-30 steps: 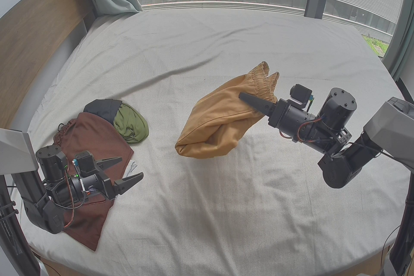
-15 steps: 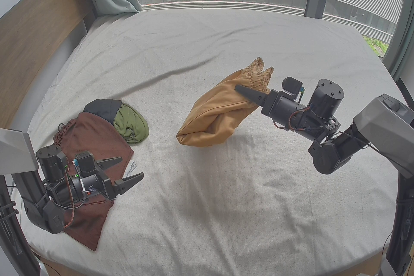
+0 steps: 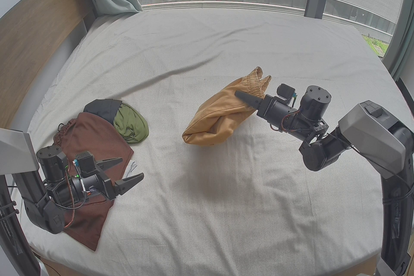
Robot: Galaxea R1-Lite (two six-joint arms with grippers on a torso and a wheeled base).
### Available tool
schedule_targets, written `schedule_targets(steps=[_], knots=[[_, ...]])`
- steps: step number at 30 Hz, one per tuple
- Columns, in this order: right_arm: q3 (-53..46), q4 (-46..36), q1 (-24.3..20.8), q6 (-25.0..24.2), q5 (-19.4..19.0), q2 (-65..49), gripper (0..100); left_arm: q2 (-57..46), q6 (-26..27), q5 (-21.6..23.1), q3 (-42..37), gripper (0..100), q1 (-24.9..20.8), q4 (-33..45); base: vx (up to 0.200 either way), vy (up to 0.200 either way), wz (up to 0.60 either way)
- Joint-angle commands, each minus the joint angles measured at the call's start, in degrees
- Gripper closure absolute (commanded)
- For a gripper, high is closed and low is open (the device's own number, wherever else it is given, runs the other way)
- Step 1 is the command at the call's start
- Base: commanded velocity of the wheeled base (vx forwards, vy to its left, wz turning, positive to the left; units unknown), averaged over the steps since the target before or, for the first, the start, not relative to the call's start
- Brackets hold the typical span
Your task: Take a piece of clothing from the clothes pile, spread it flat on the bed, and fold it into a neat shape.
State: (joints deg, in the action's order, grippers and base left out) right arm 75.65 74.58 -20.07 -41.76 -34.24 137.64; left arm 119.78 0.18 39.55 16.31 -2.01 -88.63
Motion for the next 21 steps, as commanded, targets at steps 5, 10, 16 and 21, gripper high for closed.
schedule_targets(steps=[5, 10, 16, 21], knots=[[0.46, 0.65, 0.11, 0.10, 0.05, 5.18, 100, 0.19, -0.01, 0.00, 0.04, 0, -0.01, -0.06, 0.000, 0.000, 0.00], [1.07, 0.39, 0.20, 0.10, -0.03, 4.30, 100, 0.27, -0.01, 0.00, -0.05, 0, -0.10, -0.06, 0.000, 0.000, 0.00], [3.53, -0.14, 0.73, -0.51, -0.03, 2.63, 100, 0.27, -0.01, 0.00, -0.05, 0, -0.19, 0.03, 0.000, 0.000, 0.00], [6.79, -1.90, 1.08, -0.86, -0.03, 2.63, 100, 0.45, -0.01, 0.00, -0.05, 0, -0.19, 0.03, 0.000, 0.000, 0.00]])
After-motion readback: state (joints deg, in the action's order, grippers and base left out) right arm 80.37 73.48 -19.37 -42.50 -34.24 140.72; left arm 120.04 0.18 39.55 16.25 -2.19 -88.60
